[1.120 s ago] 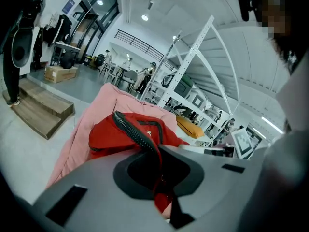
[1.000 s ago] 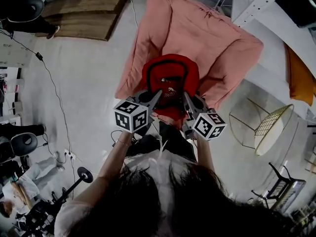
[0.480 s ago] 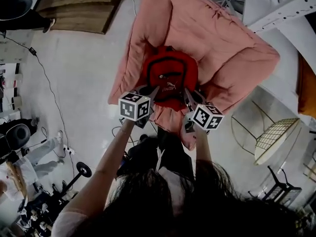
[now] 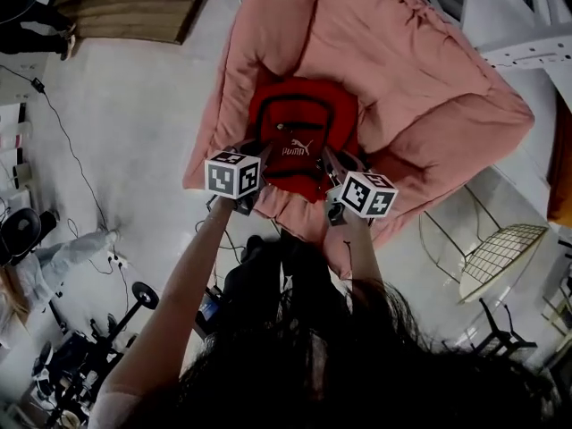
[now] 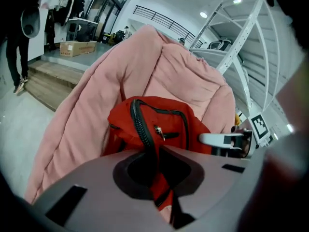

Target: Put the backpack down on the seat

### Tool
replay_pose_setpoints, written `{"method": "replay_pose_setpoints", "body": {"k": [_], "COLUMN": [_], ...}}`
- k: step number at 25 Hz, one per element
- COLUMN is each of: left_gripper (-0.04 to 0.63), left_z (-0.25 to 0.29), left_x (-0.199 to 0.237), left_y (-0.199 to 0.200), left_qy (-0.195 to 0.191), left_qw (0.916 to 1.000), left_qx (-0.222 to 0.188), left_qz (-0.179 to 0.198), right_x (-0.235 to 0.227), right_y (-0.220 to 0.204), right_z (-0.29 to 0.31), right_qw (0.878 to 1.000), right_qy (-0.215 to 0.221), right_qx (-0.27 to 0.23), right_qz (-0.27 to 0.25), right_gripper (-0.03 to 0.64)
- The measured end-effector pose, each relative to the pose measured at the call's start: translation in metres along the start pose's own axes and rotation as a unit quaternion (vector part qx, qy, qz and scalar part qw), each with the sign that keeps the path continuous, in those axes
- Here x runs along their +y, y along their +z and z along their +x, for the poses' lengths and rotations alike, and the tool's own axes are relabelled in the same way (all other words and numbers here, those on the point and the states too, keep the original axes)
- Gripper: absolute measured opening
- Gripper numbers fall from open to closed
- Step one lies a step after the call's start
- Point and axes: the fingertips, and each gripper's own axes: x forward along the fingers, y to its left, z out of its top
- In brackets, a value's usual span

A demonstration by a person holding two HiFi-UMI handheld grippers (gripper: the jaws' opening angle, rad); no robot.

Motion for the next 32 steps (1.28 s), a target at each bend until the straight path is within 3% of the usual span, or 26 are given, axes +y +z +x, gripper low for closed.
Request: {"method": "replay_pose_setpoints", "body": {"k": [3, 10, 15, 17, 18, 19, 22, 28, 32], "left_gripper": [0.035, 0.037, 0.04, 0.101, 0.215, 0.253, 0.262, 0.262, 0.261], "left_z": [0.009, 0.026, 0.023, 0.022, 0.02, 0.016, -0.002, -0.052, -0.106], "left_x": [0.029, 0.069, 0.064, 0.06, 0.059, 0.058, 0.059, 0.05, 0.028], "left_y": [-0.007, -0.032, -0.032, -0.033, -0.032, -0.03, -0.023, -0.027, -0.027], "left_qy": [0.03, 0.065, 0.057, 0.047, 0.041, 0.039, 0.048, 0.028, 0.004], "left_qw": [0.9995, 0.9955, 0.9975, 0.9986, 0.9989, 0.999, 0.9976, 0.9947, 0.9888], "left_qx": [0.004, 0.025, 0.014, 0.008, 0.002, -0.006, -0.042, -0.08, -0.127], "left_qz": [-0.003, -0.065, -0.038, -0.022, -0.02, -0.022, -0.026, -0.058, -0.078], "right_x": [-0.008, -0.034, -0.027, -0.025, -0.023, -0.02, -0.01, -0.012, 0.016], "right_y": [-0.008, -0.043, -0.043, -0.041, -0.042, -0.042, -0.045, -0.049, -0.04], "right_z": [0.021, 0.048, 0.042, 0.038, 0.037, 0.036, 0.03, -0.007, -0.047], "right_qw": [1.0, 0.997, 0.997, 0.996, 0.995, 0.994, 0.99, 0.979, 0.98], "right_qy": [-0.009, -0.044, -0.042, -0.047, -0.05, -0.051, -0.056, -0.128, -0.123], "right_qx": [0.012, 0.055, 0.05, 0.056, 0.06, 0.064, 0.074, 0.063, 0.028], "right_qz": [-0.01, -0.026, -0.037, -0.052, -0.062, -0.073, -0.104, -0.144, -0.152], "right_gripper": [0.04, 0.04, 0.042, 0.043, 0.047, 0.059, 0.201, 0.247, 0.245]}}
